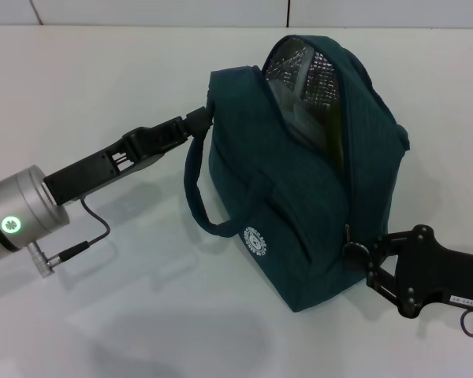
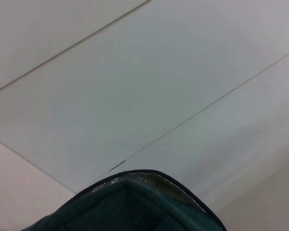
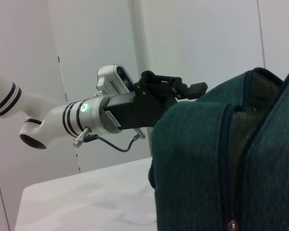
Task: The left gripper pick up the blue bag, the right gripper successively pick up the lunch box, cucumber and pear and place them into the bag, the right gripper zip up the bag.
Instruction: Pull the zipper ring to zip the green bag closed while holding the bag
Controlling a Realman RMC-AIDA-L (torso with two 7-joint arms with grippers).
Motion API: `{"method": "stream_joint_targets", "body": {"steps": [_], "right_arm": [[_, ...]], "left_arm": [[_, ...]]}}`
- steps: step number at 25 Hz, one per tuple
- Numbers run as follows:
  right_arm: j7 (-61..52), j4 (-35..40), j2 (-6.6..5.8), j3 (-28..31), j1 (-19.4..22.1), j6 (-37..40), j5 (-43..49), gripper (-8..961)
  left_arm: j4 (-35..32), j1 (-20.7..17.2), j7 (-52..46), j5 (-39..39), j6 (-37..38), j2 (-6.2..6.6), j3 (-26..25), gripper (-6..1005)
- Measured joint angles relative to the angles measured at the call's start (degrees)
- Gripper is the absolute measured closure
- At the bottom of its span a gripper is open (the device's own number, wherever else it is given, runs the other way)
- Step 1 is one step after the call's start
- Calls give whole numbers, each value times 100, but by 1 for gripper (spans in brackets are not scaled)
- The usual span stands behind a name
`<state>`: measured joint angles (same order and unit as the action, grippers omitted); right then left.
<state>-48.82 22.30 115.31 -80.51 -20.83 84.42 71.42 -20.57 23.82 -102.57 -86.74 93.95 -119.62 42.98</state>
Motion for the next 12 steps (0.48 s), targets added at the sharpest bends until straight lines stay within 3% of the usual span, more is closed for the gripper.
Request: {"method": "stream_joint_targets", "body": {"steps": [12], "right_arm": [[-36, 3, 0, 32, 56, 44, -27, 861]], "left_arm": [[1, -27, 0, -1, 14, 0, 0, 785]]}}
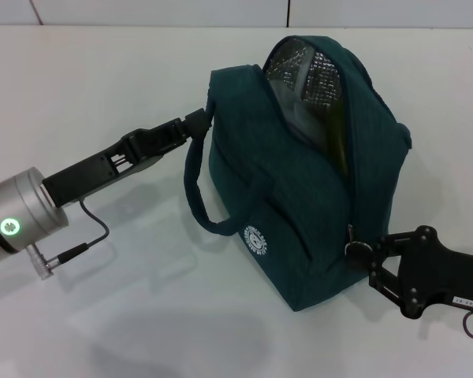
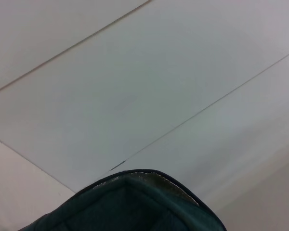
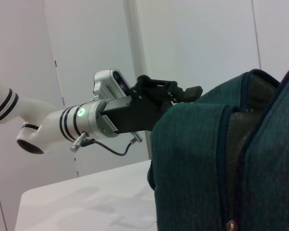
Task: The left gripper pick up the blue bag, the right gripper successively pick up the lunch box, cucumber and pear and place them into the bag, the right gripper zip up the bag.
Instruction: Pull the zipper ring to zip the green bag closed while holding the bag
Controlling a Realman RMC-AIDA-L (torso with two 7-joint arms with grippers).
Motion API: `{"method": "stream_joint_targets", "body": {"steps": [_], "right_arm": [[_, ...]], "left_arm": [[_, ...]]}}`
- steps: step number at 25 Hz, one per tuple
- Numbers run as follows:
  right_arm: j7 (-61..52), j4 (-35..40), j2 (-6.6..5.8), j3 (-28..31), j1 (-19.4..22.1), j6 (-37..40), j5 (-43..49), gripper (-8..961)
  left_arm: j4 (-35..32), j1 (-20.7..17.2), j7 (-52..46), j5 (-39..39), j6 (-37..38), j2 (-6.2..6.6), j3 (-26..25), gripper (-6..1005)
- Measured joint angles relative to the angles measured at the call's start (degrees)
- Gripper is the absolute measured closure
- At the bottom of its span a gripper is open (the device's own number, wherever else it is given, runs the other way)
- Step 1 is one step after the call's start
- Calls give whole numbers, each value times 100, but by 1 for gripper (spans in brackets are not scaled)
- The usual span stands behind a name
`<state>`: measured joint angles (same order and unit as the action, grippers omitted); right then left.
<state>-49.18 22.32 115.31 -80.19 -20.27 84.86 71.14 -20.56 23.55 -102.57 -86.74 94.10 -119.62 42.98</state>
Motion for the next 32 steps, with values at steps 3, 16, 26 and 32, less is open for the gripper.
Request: {"method": "stream_joint_targets", "body": {"steps": [3, 16, 26, 32], "right_arm": [[0, 0, 0, 10, 5, 2, -3, 861], [19, 36, -8, 36, 90, 74, -13, 862], [31, 13, -16, 47, 98, 92, -13, 861], [38, 25, -19, 159, 151, 125, -13, 862]], "left_arm": [[0, 0, 0, 0, 4, -4, 0, 785], [-1, 11, 0, -1, 4, -7, 0, 785], [0, 20, 0, -1, -5, -1, 0, 784], [-1, 29, 0, -1, -6, 0, 0, 784]]}}
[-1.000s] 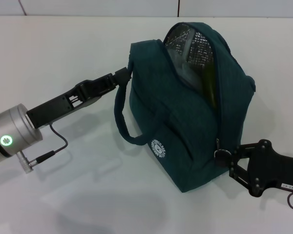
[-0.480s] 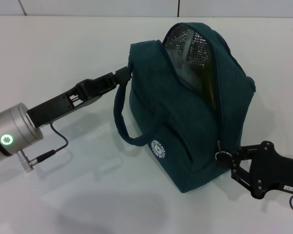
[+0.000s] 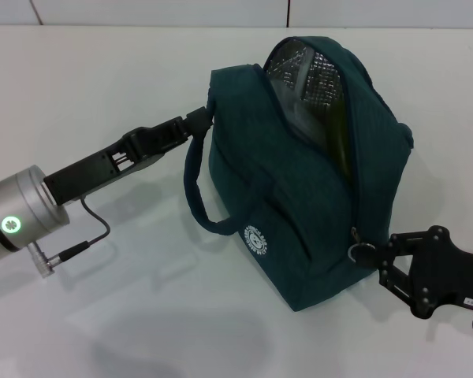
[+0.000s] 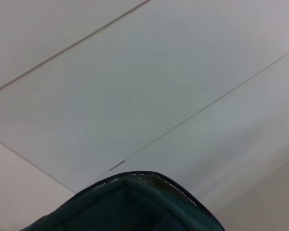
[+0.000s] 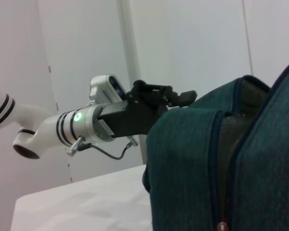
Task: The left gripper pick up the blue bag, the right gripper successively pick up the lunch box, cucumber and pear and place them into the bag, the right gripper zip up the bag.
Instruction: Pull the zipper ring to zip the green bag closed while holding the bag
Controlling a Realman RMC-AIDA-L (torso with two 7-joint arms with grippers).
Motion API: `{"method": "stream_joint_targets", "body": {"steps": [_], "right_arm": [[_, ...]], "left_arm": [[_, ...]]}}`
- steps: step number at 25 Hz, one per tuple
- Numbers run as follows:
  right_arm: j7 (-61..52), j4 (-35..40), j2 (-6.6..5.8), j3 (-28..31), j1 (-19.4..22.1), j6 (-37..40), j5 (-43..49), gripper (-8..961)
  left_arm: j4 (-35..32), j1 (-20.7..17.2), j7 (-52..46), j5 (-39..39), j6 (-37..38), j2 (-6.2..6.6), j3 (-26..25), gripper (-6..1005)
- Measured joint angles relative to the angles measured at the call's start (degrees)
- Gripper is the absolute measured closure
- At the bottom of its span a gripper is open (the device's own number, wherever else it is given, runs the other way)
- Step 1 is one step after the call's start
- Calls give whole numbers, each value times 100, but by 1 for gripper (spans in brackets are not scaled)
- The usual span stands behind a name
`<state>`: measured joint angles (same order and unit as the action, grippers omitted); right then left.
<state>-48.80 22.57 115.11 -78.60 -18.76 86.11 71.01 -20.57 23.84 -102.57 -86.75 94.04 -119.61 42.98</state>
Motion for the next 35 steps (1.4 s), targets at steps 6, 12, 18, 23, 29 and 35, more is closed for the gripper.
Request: {"method": "stream_joint_targets", "body": {"steps": [6, 12, 18, 23, 29, 35], "right_arm": [[14, -17, -9, 39, 25, 51, 1, 863], [20, -22, -7, 35, 30, 51, 33, 869], [20, -23, -7, 22, 46, 57, 46, 903], [22, 28, -16, 38, 129, 150, 17, 938], [141, 46, -42, 368, 305, 669, 32, 951], [187, 56, -118, 835, 523, 1227, 43, 951]], "left_arm": [[0, 9, 0, 13, 0, 0, 0, 784], [0, 0, 0, 17, 0, 0, 0, 784], [0, -29, 0, 19, 1, 0, 0, 784], [0, -34, 0, 19, 1, -1, 0, 784], [0, -40, 0, 19, 1, -6, 0, 784], [0, -46, 0, 18, 1, -9, 0, 781]]}}
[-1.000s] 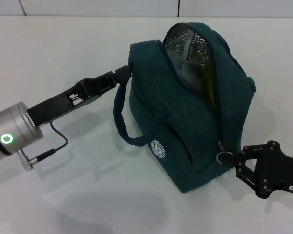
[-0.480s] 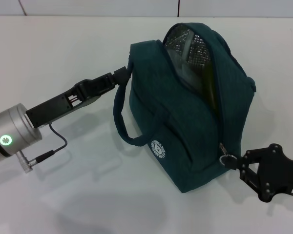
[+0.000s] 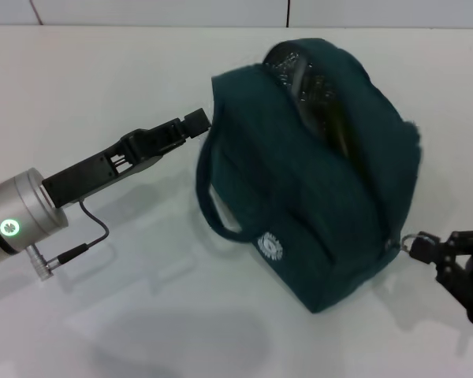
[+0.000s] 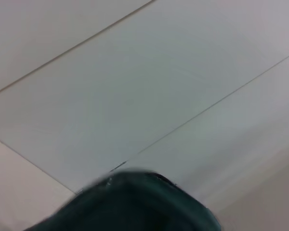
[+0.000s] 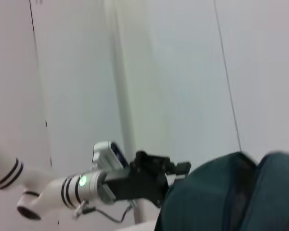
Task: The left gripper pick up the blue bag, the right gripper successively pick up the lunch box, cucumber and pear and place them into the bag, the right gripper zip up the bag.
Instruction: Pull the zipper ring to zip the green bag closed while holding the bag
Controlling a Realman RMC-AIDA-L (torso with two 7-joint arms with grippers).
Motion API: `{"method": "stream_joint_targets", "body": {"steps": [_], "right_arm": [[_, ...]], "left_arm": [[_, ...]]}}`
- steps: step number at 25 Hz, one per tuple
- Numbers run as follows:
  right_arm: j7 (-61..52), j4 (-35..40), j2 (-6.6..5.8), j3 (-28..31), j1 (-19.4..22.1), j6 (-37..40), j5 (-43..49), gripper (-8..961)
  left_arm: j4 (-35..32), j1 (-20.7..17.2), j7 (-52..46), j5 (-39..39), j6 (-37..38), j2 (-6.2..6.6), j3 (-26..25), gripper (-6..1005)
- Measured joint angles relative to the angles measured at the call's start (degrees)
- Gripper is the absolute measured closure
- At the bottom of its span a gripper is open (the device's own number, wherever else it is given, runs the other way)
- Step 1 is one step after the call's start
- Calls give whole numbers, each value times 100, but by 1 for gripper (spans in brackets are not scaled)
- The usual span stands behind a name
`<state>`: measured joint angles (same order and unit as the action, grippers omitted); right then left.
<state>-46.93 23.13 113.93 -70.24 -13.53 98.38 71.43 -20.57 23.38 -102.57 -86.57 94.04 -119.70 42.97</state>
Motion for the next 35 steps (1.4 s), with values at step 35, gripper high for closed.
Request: {"method": "stream_joint_targets", "body": {"steps": [35], "right_arm": [[116, 261, 216, -44, -2008, -673, -350, 946]], "left_arm": [[-313, -202, 1336, 214, 65, 35, -753, 388]]}}
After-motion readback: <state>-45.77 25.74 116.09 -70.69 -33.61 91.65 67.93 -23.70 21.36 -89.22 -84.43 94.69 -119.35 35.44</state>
